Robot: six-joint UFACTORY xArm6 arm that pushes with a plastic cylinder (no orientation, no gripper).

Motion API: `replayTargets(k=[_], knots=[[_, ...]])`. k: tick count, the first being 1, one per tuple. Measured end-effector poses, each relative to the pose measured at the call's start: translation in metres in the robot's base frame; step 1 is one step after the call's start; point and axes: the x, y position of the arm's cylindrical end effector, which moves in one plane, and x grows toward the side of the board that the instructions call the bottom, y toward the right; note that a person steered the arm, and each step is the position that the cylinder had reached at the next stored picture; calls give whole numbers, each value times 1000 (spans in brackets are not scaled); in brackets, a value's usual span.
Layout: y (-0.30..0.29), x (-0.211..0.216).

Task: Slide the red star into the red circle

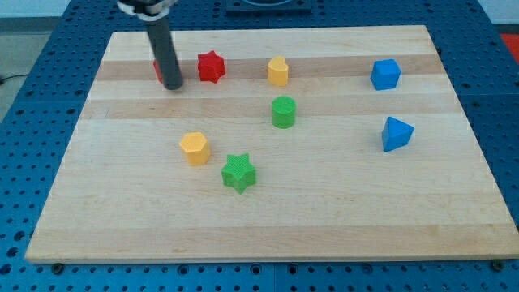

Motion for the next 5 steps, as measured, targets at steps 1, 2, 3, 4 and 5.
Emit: replayTargets(k=[1,2,3,4,5], knots=[[-20,-13],[-5,-31],[1,-26],[33,2],[74,8]])
